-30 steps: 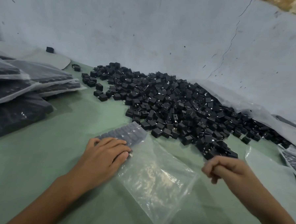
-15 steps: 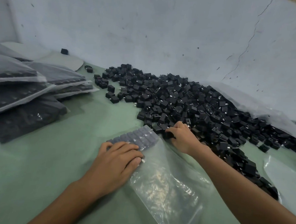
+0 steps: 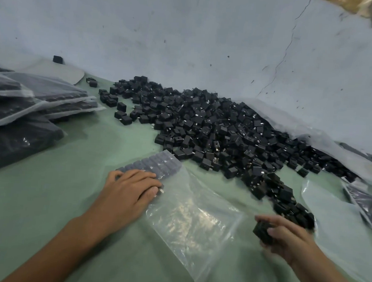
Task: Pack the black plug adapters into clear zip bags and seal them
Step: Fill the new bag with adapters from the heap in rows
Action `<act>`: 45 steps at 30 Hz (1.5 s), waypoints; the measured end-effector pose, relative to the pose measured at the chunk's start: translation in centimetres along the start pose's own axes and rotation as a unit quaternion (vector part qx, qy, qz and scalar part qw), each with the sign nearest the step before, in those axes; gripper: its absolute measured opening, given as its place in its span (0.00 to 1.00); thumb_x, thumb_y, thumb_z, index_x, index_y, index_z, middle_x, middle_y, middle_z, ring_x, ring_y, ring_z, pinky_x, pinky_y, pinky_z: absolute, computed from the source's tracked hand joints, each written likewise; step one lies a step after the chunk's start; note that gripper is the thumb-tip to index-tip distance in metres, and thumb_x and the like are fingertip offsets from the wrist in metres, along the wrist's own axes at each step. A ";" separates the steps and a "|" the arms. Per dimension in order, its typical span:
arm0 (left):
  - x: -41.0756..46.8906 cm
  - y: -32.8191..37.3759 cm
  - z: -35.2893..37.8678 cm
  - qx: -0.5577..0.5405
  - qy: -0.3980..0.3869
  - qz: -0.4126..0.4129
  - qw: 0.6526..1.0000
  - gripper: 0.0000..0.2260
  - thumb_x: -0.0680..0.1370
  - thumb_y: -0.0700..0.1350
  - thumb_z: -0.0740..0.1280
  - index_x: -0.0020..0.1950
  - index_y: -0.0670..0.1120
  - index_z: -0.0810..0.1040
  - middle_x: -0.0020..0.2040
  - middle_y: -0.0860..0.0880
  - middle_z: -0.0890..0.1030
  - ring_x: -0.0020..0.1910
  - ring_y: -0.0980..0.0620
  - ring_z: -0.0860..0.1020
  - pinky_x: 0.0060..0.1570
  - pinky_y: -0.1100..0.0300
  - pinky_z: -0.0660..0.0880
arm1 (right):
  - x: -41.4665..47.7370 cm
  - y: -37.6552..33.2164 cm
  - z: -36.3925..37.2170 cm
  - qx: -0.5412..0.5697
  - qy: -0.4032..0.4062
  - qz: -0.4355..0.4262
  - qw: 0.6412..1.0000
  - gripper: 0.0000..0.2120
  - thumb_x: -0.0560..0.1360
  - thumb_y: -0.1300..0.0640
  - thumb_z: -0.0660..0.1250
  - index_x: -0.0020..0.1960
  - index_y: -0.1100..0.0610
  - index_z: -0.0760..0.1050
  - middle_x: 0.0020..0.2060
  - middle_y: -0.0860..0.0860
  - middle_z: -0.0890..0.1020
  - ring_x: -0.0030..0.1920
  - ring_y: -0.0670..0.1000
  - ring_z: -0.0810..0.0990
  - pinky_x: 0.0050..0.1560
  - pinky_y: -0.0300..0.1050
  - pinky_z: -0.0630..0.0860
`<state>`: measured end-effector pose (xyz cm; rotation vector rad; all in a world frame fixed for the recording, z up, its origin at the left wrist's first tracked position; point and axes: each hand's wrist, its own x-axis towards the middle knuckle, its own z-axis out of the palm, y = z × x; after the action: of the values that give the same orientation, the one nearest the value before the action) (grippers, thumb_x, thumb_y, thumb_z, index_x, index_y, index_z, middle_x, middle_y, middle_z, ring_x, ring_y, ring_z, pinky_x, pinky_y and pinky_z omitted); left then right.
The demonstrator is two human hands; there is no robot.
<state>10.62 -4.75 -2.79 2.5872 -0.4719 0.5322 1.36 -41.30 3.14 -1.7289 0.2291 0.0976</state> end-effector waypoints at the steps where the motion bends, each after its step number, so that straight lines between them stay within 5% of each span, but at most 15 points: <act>1: 0.0 0.0 0.0 -0.004 0.002 -0.003 1.000 0.19 0.80 0.61 0.49 0.56 0.64 0.78 0.61 0.69 0.75 0.64 0.67 0.70 0.59 0.55 0.59 | -1.1 0.7 0.1 0.015 -0.025 0.022 0.999 0.17 0.75 0.73 0.61 0.50 0.59 0.86 0.46 0.68 0.80 0.36 0.60 0.79 0.33 0.46 0.79; 6: -0.1 0.1 0.0 -0.007 -0.005 -0.011 1.000 0.19 0.80 0.62 0.48 0.57 0.64 0.78 0.62 0.69 0.75 0.65 0.67 0.69 0.60 0.57 0.57 | -2.7 1.6 3.8 0.075 -0.156 0.093 0.981 0.18 0.68 0.65 0.72 0.57 0.57 0.84 0.56 0.61 0.84 0.53 0.60 0.84 0.48 0.47 0.82; 14: -0.3 0.1 0.1 0.002 -0.006 -0.013 1.000 0.18 0.80 0.62 0.48 0.57 0.64 0.77 0.62 0.70 0.74 0.66 0.70 0.66 0.60 0.57 0.57 | 4.6 0.1 12.4 0.292 -0.197 0.099 0.931 0.17 0.76 0.69 0.66 0.63 0.73 0.75 0.63 0.66 0.77 0.63 0.62 0.79 0.54 0.47 0.82; 18: -0.2 0.2 0.1 0.004 -0.003 -0.012 1.000 0.19 0.80 0.62 0.48 0.57 0.64 0.77 0.63 0.69 0.74 0.66 0.68 0.67 0.61 0.55 0.59 | 7.6 -0.9 15.8 0.070 -0.158 -0.043 0.984 0.13 0.82 0.70 0.58 0.65 0.68 0.72 0.52 0.51 0.76 0.52 0.35 0.81 0.53 0.32 0.76; 19: -0.2 0.2 0.0 0.000 -0.001 -0.009 1.000 0.18 0.80 0.61 0.48 0.57 0.63 0.77 0.62 0.68 0.75 0.65 0.67 0.68 0.61 0.54 0.59 | 8.0 -1.0 16.4 0.018 -0.156 -0.094 0.983 0.13 0.82 0.69 0.58 0.66 0.66 0.72 0.52 0.50 0.76 0.55 0.37 0.81 0.54 0.34 0.76; 22: -0.1 0.2 0.0 -0.002 -0.001 -0.005 1.000 0.18 0.80 0.61 0.49 0.56 0.63 0.78 0.62 0.68 0.75 0.65 0.66 0.70 0.61 0.53 0.60 | 8.4 -0.7 17.5 -0.017 -0.139 -0.222 0.965 0.10 0.82 0.67 0.61 0.61 0.64 0.78 0.53 0.62 0.81 0.57 0.63 0.80 0.58 0.62 0.76; 24: -0.1 0.1 0.0 0.005 -0.005 -0.005 1.000 0.18 0.80 0.61 0.49 0.57 0.63 0.77 0.62 0.68 0.75 0.65 0.66 0.69 0.61 0.53 0.60 | 8.6 -0.5 17.9 -0.038 -0.114 -0.250 0.961 0.09 0.78 0.65 0.66 0.57 0.62 0.80 0.52 0.59 0.82 0.54 0.61 0.81 0.57 0.63 0.77; 27: -0.1 0.1 0.1 0.009 -0.009 -0.005 1.000 0.17 0.81 0.61 0.50 0.58 0.63 0.77 0.62 0.68 0.75 0.64 0.66 0.70 0.60 0.54 0.60 | 9.0 -0.1 18.1 -0.107 -0.103 -0.257 0.955 0.09 0.78 0.57 0.67 0.57 0.53 0.81 0.53 0.49 0.83 0.56 0.49 0.82 0.57 0.50 0.78; 31: 0.0 0.3 0.0 0.019 0.000 0.003 1.000 0.14 0.81 0.59 0.52 0.56 0.62 0.77 0.60 0.67 0.76 0.62 0.64 0.72 0.58 0.53 0.62 | 9.3 0.0 18.1 -0.131 -0.095 -0.245 0.956 0.10 0.79 0.47 0.67 0.58 0.45 0.81 0.57 0.44 0.82 0.60 0.47 0.80 0.62 0.53 0.76; 37: 0.2 0.3 0.0 0.043 -0.021 0.016 0.999 0.19 0.81 0.58 0.51 0.64 0.59 0.77 0.63 0.63 0.76 0.62 0.60 0.73 0.57 0.56 0.63 | 9.2 0.4 18.2 -0.123 -0.097 -0.247 0.956 0.10 0.82 0.56 0.65 0.61 0.49 0.78 0.57 0.49 0.83 0.59 0.51 0.81 0.62 0.55 0.76; 40: 0.2 0.3 -0.1 0.054 -0.031 0.020 0.998 0.21 0.80 0.56 0.51 0.66 0.57 0.78 0.65 0.60 0.77 0.64 0.59 0.73 0.57 0.57 0.61 | 9.4 0.5 18.5 -0.117 -0.105 -0.223 0.962 0.08 0.81 0.58 0.66 0.60 0.54 0.77 0.54 0.50 0.83 0.55 0.49 0.82 0.55 0.44 0.79; 45: 0.3 -0.1 -0.4 0.053 -0.065 -0.006 0.996 0.25 0.78 0.54 0.47 0.72 0.60 0.72 0.73 0.64 0.69 0.72 0.63 0.64 0.62 0.62 0.53 | 9.4 0.0 19.6 -0.116 -0.136 -0.201 0.963 0.14 0.80 0.62 0.66 0.65 0.61 0.74 0.58 0.55 0.81 0.56 0.50 0.81 0.59 0.44 0.78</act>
<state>10.83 -4.55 -2.34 2.7373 -0.4840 0.3957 11.75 -22.99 -2.03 -1.9384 -0.3508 0.0637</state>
